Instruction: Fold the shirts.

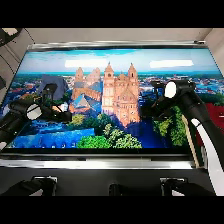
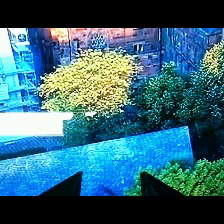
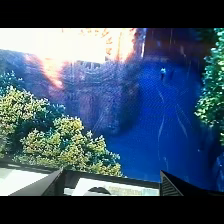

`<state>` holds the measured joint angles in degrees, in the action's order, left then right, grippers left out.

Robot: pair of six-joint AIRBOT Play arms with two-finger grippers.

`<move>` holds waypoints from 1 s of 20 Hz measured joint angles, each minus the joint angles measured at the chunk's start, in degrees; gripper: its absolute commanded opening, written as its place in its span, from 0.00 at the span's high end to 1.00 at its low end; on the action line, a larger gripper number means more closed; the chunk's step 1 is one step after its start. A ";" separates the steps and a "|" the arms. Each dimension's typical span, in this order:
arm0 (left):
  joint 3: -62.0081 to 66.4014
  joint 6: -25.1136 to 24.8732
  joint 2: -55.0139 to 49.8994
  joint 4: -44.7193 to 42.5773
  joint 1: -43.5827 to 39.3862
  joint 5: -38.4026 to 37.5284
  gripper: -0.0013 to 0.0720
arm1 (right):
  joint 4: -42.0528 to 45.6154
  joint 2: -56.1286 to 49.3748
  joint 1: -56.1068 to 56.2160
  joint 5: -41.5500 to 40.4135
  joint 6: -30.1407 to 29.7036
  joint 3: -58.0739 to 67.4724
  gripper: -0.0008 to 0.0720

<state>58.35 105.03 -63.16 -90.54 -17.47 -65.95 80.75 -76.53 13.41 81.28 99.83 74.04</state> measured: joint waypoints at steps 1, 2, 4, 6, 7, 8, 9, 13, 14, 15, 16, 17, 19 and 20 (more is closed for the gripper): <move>0.00 0.00 0.00 0.00 0.00 0.00 0.35 | 0.00 0.00 0.02 -0.02 0.00 0.00 0.04; 0.00 0.00 0.00 0.00 0.00 0.00 0.35 | 0.00 0.00 0.02 0.00 0.00 0.00 0.04; 0.00 0.00 -0.02 0.00 0.00 0.00 0.35 | 0.00 -0.02 0.00 -0.11 0.00 0.00 0.04; 0.00 0.00 -0.11 0.02 0.00 0.68 0.35 | 0.00 -0.04 0.00 -1.73 0.00 0.00 0.04; 0.00 0.02 -0.26 0.04 0.00 1.86 0.35 | 0.00 -0.04 0.00 -2.95 0.00 0.00 0.04; 0.00 0.02 -0.44 0.07 0.00 3.23 0.35 | 0.00 -0.04 0.00 -3.98 0.00 0.00 0.04; 0.00 0.00 -0.63 0.07 0.00 4.79 0.35 | 0.00 -0.04 0.02 -4.76 0.00 0.00 0.04; 0.00 0.02 -1.64 0.11 -0.04 10.75 0.20 | -0.09 -0.04 0.00 -6.29 0.00 0.00 0.06; 0.00 0.00 -1.95 0.11 -0.04 12.81 0.11 | -0.15 -0.04 0.00 -6.32 0.00 0.00 0.06; 0.04 0.02 -2.36 0.04 0.04 15.61 0.13 | -0.28 -0.04 0.02 -6.49 0.00 0.00 0.06; 0.59 0.00 -3.13 -0.04 0.72 18.95 0.15 | -0.63 -0.04 0.00 -6.58 0.00 -0.02 0.06; 2.08 0.02 -4.35 -0.59 1.99 22.12 0.15 | -1.18 -0.04 0.00 -6.43 0.00 -0.02 0.06; 7.69 0.02 -8.66 -1.20 5.81 24.83 0.15 | -2.40 -0.04 0.00 -4.74 0.00 -0.02 0.06; 12.33 0.00 -12.00 -1.31 8.46 24.92 0.15 | -2.84 -0.04 0.00 -3.54 0.00 -0.02 0.06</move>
<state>70.67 105.03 -75.16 -91.85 -9.02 -41.04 77.91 -76.58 13.41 77.73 99.83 74.02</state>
